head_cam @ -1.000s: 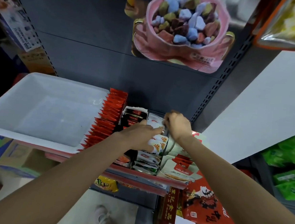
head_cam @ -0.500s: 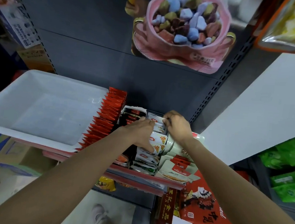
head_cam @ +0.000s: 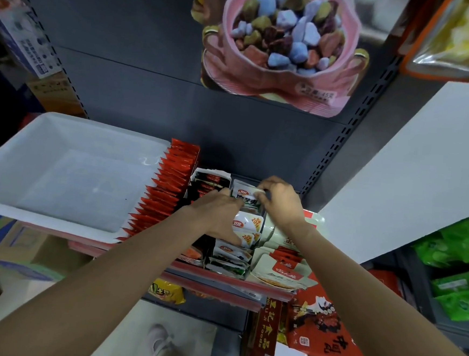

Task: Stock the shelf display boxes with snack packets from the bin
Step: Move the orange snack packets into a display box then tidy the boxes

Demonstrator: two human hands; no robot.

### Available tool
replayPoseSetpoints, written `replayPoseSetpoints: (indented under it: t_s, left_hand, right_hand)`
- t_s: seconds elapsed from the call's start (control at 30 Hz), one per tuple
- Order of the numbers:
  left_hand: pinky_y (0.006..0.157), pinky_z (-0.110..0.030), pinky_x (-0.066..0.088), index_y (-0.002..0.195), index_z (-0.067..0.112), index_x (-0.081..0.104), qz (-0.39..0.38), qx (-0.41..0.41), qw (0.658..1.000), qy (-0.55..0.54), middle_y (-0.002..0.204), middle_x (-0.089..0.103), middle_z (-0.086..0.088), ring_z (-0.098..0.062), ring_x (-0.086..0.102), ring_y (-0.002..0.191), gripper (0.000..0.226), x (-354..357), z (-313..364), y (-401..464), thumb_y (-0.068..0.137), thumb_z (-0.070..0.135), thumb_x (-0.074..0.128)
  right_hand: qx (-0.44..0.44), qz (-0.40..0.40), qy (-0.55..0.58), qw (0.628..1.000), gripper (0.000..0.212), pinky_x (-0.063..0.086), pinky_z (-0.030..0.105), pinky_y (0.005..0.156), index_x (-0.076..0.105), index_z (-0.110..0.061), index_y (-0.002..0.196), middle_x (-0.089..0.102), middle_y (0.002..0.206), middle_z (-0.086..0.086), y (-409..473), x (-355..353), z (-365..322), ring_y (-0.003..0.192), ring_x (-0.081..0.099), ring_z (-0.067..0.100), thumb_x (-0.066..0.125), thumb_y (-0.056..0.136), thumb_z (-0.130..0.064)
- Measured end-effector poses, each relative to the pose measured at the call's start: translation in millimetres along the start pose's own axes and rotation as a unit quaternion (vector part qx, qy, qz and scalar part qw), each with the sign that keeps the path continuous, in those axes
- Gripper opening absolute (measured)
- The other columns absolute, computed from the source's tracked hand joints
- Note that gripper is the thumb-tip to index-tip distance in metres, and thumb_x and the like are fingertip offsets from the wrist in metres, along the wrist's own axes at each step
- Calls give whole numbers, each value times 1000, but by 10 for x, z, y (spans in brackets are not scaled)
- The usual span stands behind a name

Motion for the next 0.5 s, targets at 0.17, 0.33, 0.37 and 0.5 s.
replayPoseSetpoints:
  t_s: [0.17,0.33,0.37,0.5]
  left_hand:
    - [83,-34,41,124,16,48,22,31,999,17,110,58,-3,-19,42,101,70,59,-26,-70,73,61,64]
    - [75,-29,33,131,15,45,44,48,998,11,114,58,-2,-14,34,92,70,82,-9,-129,78,57,63]
    - [75,-28,33,132,15,46,47,48,998,10,115,59,-2,-15,35,94,70,73,-3,-130,78,56,63]
    - [82,-29,38,134,13,44,50,46,998,1,121,58,-1,-16,38,100,73,91,-12,-160,79,57,63]
  right_hand:
    - [-9,6,-36,999,24,50,33,80,70,-14,102,58,117,-6,-2,5,-16,97,60,17,54,94,-30]
    - [-32,-8,-85,996,27,49,30,78,69,-14,105,57,120,-7,28,42,-53,100,59,17,49,97,-30]
    - [-39,-4,-90,995,27,49,31,78,69,-14,105,57,119,-7,22,47,-67,100,59,17,48,97,-29]
    - [-95,120,-40,987,21,55,36,66,70,-7,95,62,103,1,-95,-171,-169,85,63,21,53,95,-20]
Point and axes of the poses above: each hand's wrist, its own y-axis towards the middle knuckle, its own x-axis out of the palm, z = x × y, the point moved 10 cm from there along y, towards the middle knuckle
